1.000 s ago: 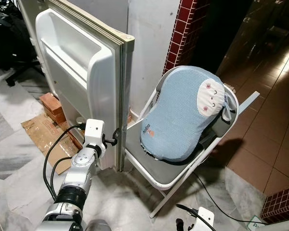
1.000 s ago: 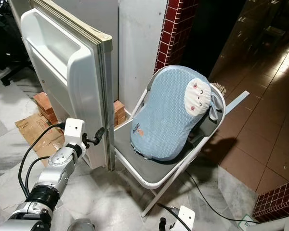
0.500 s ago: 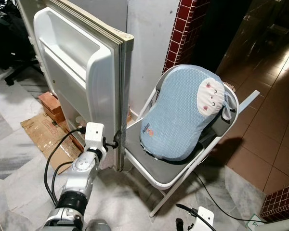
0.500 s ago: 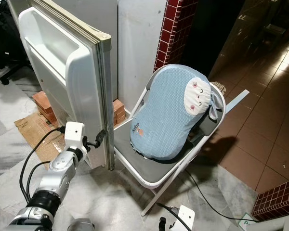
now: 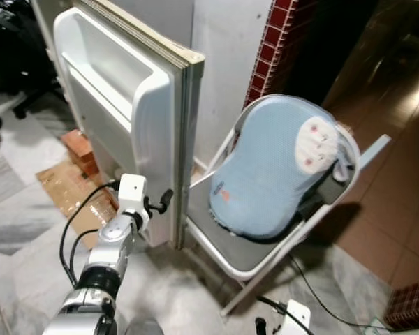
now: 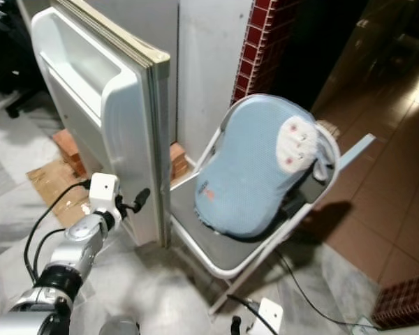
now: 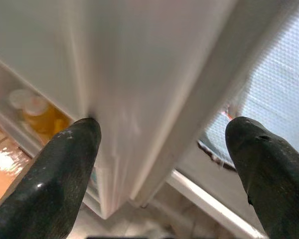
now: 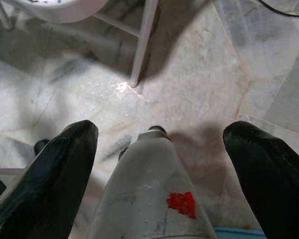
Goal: Restocking fridge
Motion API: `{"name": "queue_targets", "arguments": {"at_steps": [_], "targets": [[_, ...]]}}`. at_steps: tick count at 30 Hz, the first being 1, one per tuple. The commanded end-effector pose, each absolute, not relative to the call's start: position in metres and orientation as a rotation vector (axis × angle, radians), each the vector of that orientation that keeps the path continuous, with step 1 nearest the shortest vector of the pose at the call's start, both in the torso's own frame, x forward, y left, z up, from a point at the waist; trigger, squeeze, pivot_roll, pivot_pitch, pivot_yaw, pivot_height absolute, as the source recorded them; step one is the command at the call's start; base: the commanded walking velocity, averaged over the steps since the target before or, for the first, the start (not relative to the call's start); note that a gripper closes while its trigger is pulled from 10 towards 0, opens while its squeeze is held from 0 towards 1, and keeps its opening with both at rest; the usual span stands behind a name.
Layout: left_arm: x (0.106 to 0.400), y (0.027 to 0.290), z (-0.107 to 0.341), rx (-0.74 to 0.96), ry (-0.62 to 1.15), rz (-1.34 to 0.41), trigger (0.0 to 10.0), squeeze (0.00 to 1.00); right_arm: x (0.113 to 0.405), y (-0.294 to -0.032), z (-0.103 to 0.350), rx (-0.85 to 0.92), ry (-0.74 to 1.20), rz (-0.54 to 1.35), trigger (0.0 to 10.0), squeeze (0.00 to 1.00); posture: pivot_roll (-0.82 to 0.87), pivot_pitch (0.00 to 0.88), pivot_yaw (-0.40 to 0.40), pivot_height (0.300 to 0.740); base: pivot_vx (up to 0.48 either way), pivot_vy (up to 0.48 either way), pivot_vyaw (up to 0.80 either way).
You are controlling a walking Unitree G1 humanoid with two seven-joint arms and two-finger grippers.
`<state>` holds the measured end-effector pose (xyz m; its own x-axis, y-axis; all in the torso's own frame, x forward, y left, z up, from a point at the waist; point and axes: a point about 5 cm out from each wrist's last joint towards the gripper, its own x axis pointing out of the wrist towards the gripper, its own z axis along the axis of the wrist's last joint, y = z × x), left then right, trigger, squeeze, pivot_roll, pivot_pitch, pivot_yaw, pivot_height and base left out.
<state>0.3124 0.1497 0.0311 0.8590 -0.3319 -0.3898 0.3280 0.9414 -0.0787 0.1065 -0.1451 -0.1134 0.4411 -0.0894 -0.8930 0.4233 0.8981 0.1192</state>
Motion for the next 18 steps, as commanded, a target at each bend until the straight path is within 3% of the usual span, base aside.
{"name": "queue_targets", "arguments": {"at_steps": [1, 7, 10, 12, 14, 18], "targets": [[0.313, 0.135, 0.032, 0.021, 0.428, -0.449, 10.0, 0.0, 0.312, -0.109, 0.056, 0.027, 0.089, 0.347, 10.0, 0.0, 0.01, 0.0, -0.084, 0.74, 0.0, 0.0, 0.0], [0.315, 0.128, 0.035, 0.032, 0.421, -0.517, 10.0, 0.0, 0.312, -0.11, 0.056, 0.027, 0.088, 0.345, 10.0, 0.0, 0.0, 0.0, -0.082, 0.74, 0.0, 0.0, 0.0], [0.313, 0.115, 0.035, 0.127, 0.444, -0.692, 10.0, 0.0, 0.311, -0.11, 0.057, 0.027, 0.084, 0.344, 10.0, 0.0, -0.01, 0.0, -0.079, 0.74, 0.0, 0.0, 0.0], [0.314, 0.113, 0.036, 0.158, 0.438, -0.711, 10.0, 0.0, 0.311, -0.111, 0.057, 0.026, 0.084, 0.345, 10.0, 0.0, -0.01, 0.0, -0.079, 0.74, 0.0, 0.0, 0.0], [0.317, 0.114, 0.039, 0.164, 0.428, -0.693, 10.0, 0.0, 0.311, -0.111, 0.057, 0.025, 0.083, 0.344, 10.0, 0.0, -0.01, 0.0, -0.079, 0.74, 0.0, 0.0, 0.0], [0.347, 0.152, 0.062, 0.166, 0.354, -0.316, 10.0, 0.0, 0.311, -0.114, 0.058, 0.023, 0.08, 0.334, 10.0, 0.0, -0.02, 0.0, -0.078, 0.74, 0.0, 0.0, 0.0]]}}
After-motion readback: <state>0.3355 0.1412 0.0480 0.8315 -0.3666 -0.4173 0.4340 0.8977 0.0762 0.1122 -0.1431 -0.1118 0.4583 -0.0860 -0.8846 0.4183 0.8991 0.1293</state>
